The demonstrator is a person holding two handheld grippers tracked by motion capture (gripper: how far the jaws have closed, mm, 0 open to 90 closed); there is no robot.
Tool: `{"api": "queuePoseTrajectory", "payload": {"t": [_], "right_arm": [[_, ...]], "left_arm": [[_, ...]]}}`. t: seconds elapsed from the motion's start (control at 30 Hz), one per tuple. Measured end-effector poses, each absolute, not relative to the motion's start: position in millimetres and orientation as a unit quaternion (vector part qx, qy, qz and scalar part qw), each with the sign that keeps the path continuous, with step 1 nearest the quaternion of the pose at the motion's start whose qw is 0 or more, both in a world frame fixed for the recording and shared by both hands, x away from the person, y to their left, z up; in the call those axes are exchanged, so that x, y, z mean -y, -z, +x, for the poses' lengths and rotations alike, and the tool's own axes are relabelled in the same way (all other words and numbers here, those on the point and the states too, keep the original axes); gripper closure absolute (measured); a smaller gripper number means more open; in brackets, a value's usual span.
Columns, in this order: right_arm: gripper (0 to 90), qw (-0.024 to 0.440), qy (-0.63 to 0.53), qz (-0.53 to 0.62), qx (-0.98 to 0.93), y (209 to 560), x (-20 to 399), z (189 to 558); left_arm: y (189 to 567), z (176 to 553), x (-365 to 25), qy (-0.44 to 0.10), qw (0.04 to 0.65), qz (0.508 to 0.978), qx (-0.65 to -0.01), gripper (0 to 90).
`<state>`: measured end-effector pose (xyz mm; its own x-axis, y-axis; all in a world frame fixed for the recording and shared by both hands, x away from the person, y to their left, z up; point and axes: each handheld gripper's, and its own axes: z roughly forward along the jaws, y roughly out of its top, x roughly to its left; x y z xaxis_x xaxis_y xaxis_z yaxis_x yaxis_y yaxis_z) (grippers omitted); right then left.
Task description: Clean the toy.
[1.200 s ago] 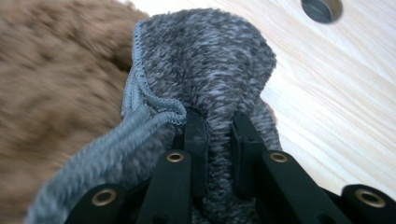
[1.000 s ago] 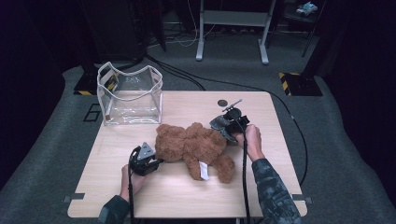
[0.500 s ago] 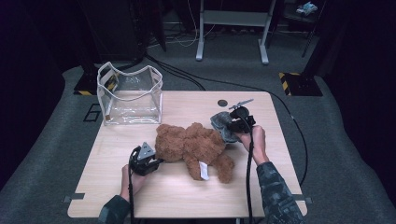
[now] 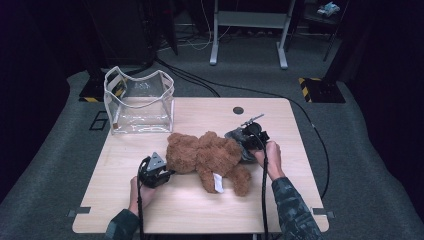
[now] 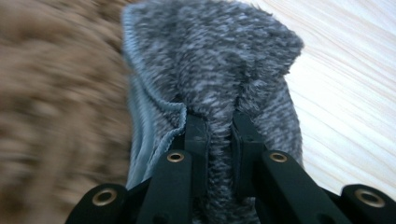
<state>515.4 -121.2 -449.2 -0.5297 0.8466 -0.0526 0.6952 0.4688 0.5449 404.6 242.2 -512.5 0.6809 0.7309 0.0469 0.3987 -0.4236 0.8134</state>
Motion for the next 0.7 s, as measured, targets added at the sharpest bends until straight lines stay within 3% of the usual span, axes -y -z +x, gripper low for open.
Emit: {"api": "queuePoseTrajectory", "payload": {"t": [0.13, 0.37, 0.7], "right_arm": [[80.1, 0.176, -0.214, 0.475, -0.835, 450, 136, 518], [80.0, 0.165, -0.262, 0.488, -0.816, 430, 156, 508], [79.8, 0.169, -0.348, 0.393, -0.834, 369, 98, 480]], "left_arm": [[512, 405, -242, -0.202, 0.411, 0.819, -0.345, 74.5], [512, 404, -242, -0.201, 0.409, 0.821, -0.344, 74.6], [512, 404, -242, -0.2, 0.412, 0.819, -0.346, 74.6]]}}
